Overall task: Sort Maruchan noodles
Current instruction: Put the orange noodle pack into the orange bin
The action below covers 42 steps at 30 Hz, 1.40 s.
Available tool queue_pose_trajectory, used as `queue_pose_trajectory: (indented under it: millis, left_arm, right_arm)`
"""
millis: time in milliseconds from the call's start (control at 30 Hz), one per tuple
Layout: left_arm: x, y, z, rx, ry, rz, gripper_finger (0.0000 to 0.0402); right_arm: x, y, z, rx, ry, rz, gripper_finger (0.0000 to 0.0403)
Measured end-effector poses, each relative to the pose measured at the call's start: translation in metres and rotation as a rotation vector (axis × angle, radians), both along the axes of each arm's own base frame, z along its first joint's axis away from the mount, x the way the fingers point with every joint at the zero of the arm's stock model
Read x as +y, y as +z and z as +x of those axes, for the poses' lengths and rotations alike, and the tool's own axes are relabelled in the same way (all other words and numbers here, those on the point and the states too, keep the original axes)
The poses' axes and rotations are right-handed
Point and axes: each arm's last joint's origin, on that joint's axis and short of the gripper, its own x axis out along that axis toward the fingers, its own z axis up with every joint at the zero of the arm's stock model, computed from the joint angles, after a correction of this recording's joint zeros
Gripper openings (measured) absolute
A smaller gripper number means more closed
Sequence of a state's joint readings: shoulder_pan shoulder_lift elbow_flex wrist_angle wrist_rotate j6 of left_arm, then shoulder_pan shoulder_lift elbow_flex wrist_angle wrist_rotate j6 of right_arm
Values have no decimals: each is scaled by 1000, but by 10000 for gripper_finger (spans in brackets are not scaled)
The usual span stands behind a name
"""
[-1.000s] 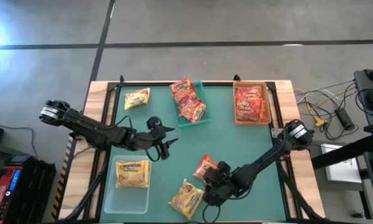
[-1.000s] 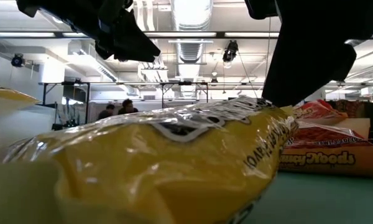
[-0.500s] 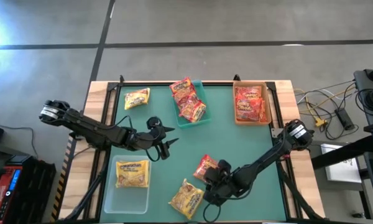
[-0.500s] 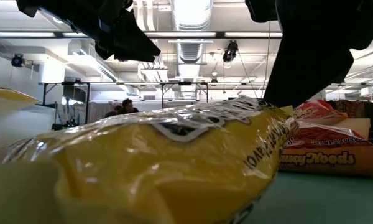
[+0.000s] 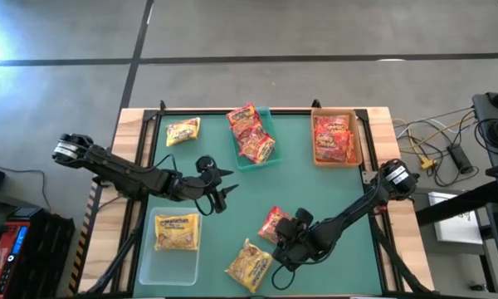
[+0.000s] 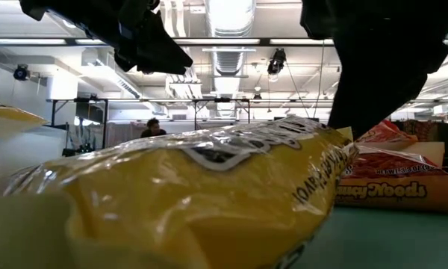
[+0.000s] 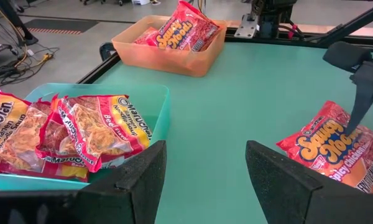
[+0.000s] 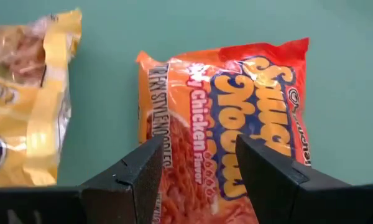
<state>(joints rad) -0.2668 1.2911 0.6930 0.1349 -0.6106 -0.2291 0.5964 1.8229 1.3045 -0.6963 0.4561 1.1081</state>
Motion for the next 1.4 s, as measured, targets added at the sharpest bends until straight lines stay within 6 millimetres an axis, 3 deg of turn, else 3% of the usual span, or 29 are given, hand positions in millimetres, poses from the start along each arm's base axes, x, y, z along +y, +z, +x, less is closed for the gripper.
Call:
queue_pose_trajectory:
  millis: [167, 333, 667, 1133, 1400]
  left_arm:
    - [0, 0, 0, -1, 0, 0, 204]
    - [0, 0, 0, -1, 0, -1, 204]
    - [0, 0, 0, 0, 0, 0, 204]
    - [0, 0, 0, -1, 0, -1, 204]
    - [0, 0, 0, -6, 7, -16, 204]
  right_arm:
    - [6, 9, 11, -101, -20, 77, 192]
    - [17, 12, 24, -227, 77, 133, 192]
    - [21, -13, 27, -149, 80, 156, 192]
    - [-3, -21, 7, 48, -84, -34, 192]
    - [-22, -17, 17, 43, -113, -116, 192]
